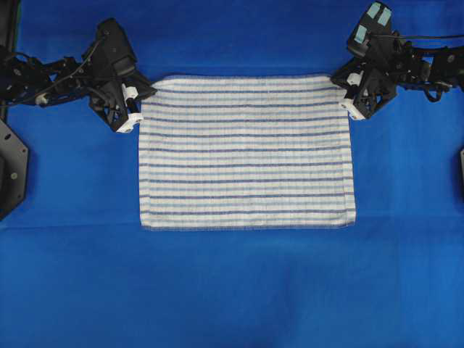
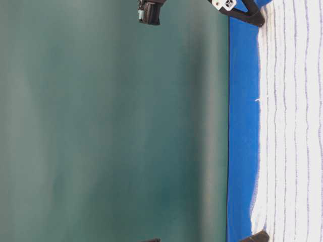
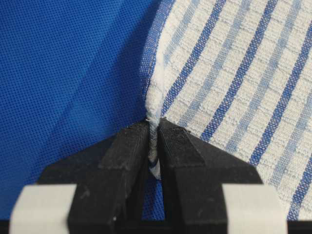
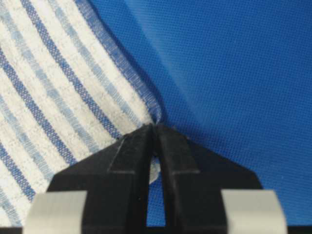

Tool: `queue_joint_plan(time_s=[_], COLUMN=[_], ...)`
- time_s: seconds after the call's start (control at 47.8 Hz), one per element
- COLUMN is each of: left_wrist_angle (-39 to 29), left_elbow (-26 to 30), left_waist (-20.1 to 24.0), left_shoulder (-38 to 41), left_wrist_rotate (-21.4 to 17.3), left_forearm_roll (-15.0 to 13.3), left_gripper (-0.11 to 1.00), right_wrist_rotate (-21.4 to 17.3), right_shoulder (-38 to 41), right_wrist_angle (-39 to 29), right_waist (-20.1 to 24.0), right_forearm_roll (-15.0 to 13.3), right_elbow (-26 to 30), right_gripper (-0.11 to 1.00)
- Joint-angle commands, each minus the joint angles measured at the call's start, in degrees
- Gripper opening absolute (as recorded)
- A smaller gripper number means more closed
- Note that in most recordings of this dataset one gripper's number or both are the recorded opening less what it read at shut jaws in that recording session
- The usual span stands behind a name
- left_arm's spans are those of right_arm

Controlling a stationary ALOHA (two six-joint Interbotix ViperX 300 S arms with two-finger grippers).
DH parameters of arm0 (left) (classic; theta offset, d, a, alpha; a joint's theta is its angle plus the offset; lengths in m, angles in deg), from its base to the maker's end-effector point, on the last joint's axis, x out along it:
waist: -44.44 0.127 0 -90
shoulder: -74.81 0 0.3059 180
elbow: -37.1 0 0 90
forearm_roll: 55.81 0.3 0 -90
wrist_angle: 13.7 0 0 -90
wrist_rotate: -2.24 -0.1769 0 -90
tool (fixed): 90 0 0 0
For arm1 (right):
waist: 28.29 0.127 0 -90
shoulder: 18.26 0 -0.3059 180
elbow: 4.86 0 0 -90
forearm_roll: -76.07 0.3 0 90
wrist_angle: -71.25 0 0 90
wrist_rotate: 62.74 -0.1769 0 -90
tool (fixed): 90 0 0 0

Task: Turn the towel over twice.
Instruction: 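Lift the far corners with both grippers and pull them back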

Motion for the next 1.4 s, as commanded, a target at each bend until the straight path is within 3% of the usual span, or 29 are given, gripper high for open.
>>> queue_joint_plan(time_s=[0.0,0.188,0.397,0.627,0.982,1.38], left_wrist_angle=[-0.09,-2.29,-5.98,-6.24,-6.5,-10.28], left_elbow=[1.14,3.69,6.68,8.96,13.71,18.28], left_waist=[0.53,1.58,4.39,6.94,10.11,12.57], left_shoulder=[-1.05,-3.78,-7.03,-10.11,-14.06,-18.72], left_wrist_rotate=[-0.7,-3.08,-4.92,-6.24,-7.65,-7.82], left_forearm_roll=[-0.09,-0.09,-0.09,-0.09,-0.09,-0.09], left_gripper=[0.03,0.03,0.03,0.03,0.03,0.03], right_wrist_rotate=[0.09,0.09,0.53,0.53,0.53,0.44], right_shoulder=[-1.14,-3.16,-6.33,-8.44,-12.92,-17.58], right_wrist_angle=[-0.09,-0.35,-1.49,-4.13,-13.62,-16.96], right_waist=[-0.18,-0.62,-4.31,-7.73,-8.88,-8.88], right_forearm_roll=[0.09,-0.09,-0.79,-4.75,-11.34,-13.62], right_elbow=[-0.18,0.44,2.37,6.59,17.14,21.97], right_gripper=[0.06,0.06,0.06,0.06,0.06,0.06])
